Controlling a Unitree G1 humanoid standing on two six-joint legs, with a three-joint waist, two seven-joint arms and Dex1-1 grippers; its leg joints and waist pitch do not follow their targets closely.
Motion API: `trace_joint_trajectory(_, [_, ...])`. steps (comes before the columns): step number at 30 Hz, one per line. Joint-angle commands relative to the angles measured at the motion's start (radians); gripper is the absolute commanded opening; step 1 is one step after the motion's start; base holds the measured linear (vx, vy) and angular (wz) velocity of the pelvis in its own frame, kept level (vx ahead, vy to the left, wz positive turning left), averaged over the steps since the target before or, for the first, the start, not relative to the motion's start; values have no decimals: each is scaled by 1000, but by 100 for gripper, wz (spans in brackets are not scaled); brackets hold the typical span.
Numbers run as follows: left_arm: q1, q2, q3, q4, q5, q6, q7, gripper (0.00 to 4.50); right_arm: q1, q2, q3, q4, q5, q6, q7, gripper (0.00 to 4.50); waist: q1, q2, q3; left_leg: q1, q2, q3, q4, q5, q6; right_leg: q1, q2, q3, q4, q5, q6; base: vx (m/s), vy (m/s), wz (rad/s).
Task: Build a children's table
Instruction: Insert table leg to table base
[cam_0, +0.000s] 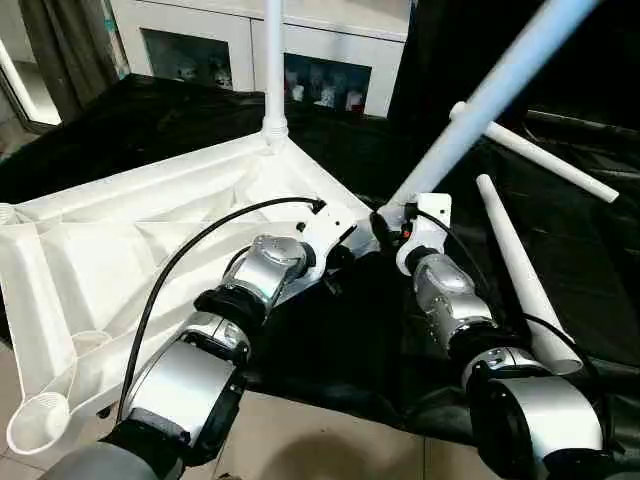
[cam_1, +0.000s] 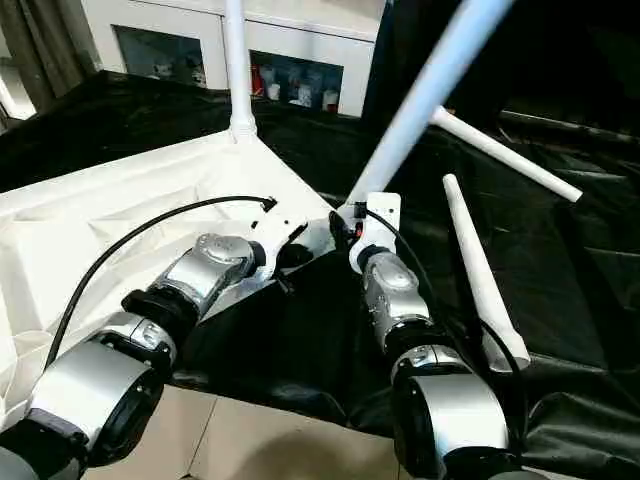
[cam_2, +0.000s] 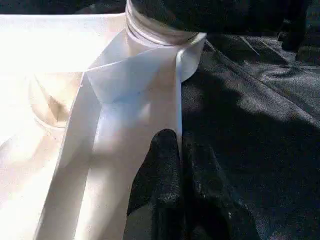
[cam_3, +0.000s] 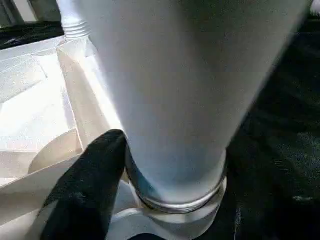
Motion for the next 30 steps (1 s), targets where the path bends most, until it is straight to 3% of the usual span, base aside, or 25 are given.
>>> trace_joint_trajectory(1, [22, 6, -9, 42, 15, -10, -16, 0, 11, 1, 0, 6, -5, -11, 20, 293, 2, -6, -43, -1, 37, -1, -59, -116, 99, 45, -63, 49, -77, 7, -263, 0, 0, 0])
trace_joint_trajectory(12, [22, 21, -19, 47, 27, -21, -40, 0, 19, -3, 5, 11, -14, -20, 62, 266, 3, -8, -43, -2, 37, -1, -57, -101, 112, 46, -63, 48, -75, 14, -264, 0, 0, 0])
trace_joint_trajectory(18, [56, 53, -65, 2, 45, -73, -175, 0, 36, -53, 38, -33, -25, 2, 210, 265, 3, -13, -46, -5, 38, -1, -51, -63, 142, 51, -63, 47, -66, 78, -279, 0, 0, 0])
trace_joint_trajectory(20, [81, 100, -104, -55, 58, -96, -293, 0, 57, -123, 91, -100, -36, 76, 410, 265, 2, -17, -46, -5, 38, -1, -47, -47, 166, 53, -61, 45, -63, 106, -286, 0, 0, 0])
trace_joint_trajectory(24, [94, 145, -134, -92, 68, -126, -383, 0, 80, -187, 125, -180, -25, 159, 566, 265, 1, -18, -49, -2, 40, 0, -40, -1, 193, 53, -60, 45, -54, 172, -308, 0, 0, 0])
trace_joint_trajectory(25, [109, 184, -151, -132, 58, -148, -476, 0, 100, -244, 156, -258, -8, 237, 706, 265, 0, -16, -48, -1, 40, -1, -39, 5, 202, 53, -58, 45, -53, 188, -318, 0, 0, 0])
trace_joint_trajectory(26, [112, 192, -154, -142, 54, -148, -499, 0, 105, -257, 164, -275, -6, 250, 737, 265, 2, -20, -48, -2, 40, 1, -35, 16, 213, 56, -57, 45, -51, 212, -323, 0, 0, 0])
trace_joint_trajectory(29, [118, 208, -161, -164, 52, -141, -536, 0, 111, -284, 180, -301, -3, 282, 793, 264, 4, -16, -48, 0, 46, 2, -36, 21, 204, 51, -61, 44, -47, 211, -339, 0, 0, 0])
trace_joint_trajectory(30, [126, 231, -169, -201, 44, -144, -592, 0, 124, -320, 207, -346, -3, 330, 867, 264, 7, -18, -48, 2, 46, 3, -36, 12, 193, 52, -58, 42, -47, 194, -343, 0, 0, 0])
